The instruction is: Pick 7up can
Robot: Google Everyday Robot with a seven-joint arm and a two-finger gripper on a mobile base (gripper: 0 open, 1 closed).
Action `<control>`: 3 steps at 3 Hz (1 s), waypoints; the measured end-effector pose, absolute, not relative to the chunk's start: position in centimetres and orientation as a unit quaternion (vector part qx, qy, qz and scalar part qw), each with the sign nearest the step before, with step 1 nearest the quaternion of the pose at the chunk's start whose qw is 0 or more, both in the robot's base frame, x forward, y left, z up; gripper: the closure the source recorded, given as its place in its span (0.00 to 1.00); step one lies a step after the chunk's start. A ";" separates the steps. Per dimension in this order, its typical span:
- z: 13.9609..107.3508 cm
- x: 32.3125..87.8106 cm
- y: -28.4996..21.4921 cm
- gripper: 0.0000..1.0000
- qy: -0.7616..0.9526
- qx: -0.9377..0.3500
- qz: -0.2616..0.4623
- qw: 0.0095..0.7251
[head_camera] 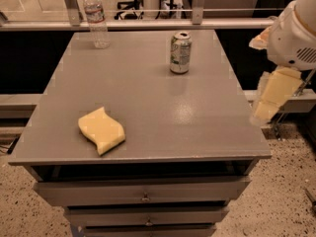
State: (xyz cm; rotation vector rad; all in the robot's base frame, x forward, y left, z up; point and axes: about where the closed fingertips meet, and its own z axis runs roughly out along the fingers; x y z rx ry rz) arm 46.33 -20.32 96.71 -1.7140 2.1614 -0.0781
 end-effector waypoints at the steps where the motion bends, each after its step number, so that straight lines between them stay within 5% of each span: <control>1: 94.8 50.9 -18.9 0.00 0.767 -0.601 -0.023 0.224; 3: 92.6 60.1 -16.8 0.00 0.780 -0.550 0.008 0.300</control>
Offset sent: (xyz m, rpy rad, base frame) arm 0.1631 0.0424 -0.0488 0.2273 -0.1484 -0.0938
